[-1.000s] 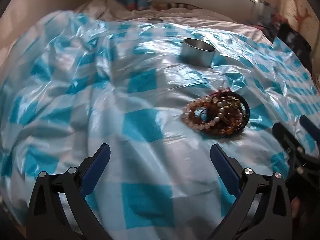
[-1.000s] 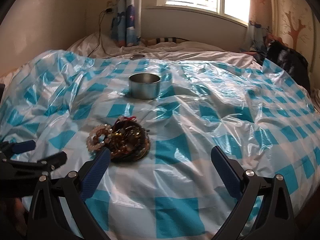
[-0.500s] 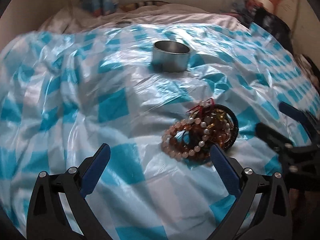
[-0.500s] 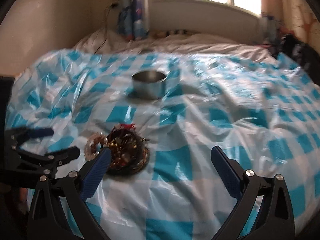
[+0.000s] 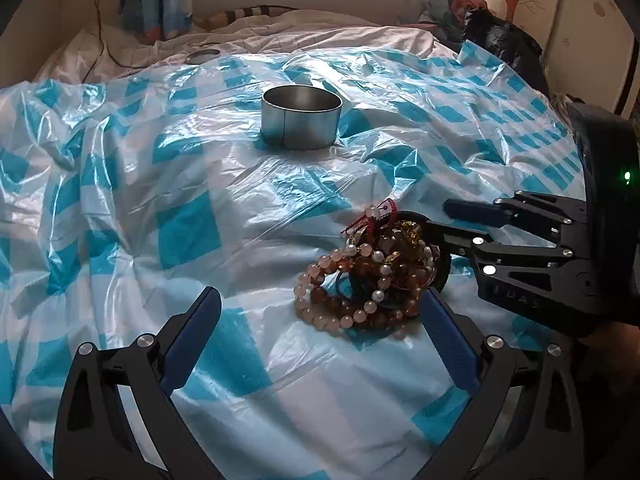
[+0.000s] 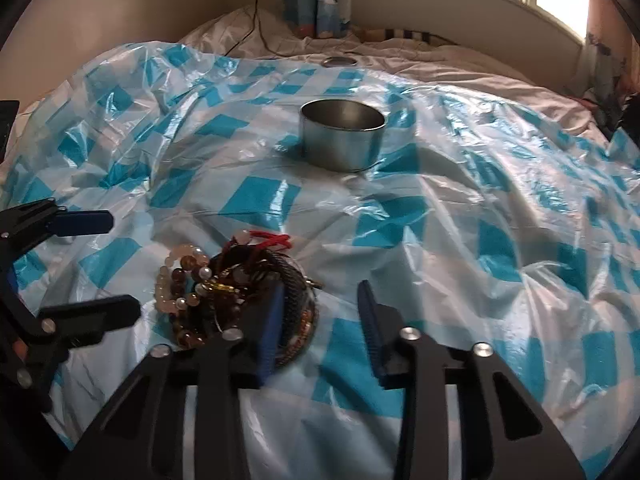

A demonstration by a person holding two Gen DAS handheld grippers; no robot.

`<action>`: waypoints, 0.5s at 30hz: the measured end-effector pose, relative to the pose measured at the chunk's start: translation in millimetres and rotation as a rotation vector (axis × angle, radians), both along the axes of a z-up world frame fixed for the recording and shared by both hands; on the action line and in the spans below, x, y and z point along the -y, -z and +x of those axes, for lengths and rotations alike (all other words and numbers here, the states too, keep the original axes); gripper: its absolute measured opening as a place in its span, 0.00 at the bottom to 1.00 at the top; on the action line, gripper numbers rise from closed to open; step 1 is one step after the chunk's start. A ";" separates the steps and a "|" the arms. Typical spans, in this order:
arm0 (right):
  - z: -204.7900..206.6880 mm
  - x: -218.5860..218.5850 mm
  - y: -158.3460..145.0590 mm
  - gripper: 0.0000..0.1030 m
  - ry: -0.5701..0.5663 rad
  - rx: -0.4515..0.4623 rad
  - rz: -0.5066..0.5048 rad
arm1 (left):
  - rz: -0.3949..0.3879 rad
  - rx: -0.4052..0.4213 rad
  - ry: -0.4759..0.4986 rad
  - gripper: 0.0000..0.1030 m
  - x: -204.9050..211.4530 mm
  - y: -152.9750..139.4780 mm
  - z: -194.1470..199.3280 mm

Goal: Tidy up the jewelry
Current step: 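Close the right tool on the black cord bangle in the pile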

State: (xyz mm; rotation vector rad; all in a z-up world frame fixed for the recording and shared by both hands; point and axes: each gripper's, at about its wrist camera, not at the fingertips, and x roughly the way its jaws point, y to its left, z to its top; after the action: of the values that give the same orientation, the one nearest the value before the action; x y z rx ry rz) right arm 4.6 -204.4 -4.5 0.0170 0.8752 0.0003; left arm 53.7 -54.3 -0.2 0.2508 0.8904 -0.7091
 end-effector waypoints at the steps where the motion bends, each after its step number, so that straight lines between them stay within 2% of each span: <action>1: 0.8 -1.3 0.4 0.25 -0.007 -0.002 -0.005 | 0.006 0.006 0.004 0.92 2.4 1.1 0.0; 5: 4.3 -4.8 2.6 0.13 -0.034 -0.012 -0.003 | 0.011 -0.002 -0.004 0.90 6.7 5.2 3.4; 7: 6.4 -6.0 3.0 0.09 -0.041 -0.012 -0.005 | 0.003 -0.014 -0.002 0.86 8.8 7.4 6.5; 10: 4.5 -6.4 2.0 0.09 -0.038 -0.010 0.000 | -0.039 -0.061 0.011 0.66 8.1 11.8 12.1; 12: 2.4 -5.7 0.1 0.09 -0.033 -0.001 0.001 | -0.075 -0.106 0.020 0.40 6.3 15.7 14.7; 15: -1.0 -1.6 -2.6 0.09 -0.020 0.008 0.019 | -0.085 -0.139 -0.005 0.13 3.1 19.6 18.8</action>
State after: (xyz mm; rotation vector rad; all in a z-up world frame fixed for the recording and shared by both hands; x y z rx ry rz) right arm 3.6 -202.8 -1.9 0.0259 0.8673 0.0276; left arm 72.5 -57.4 -19.8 0.1247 0.9899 -0.7646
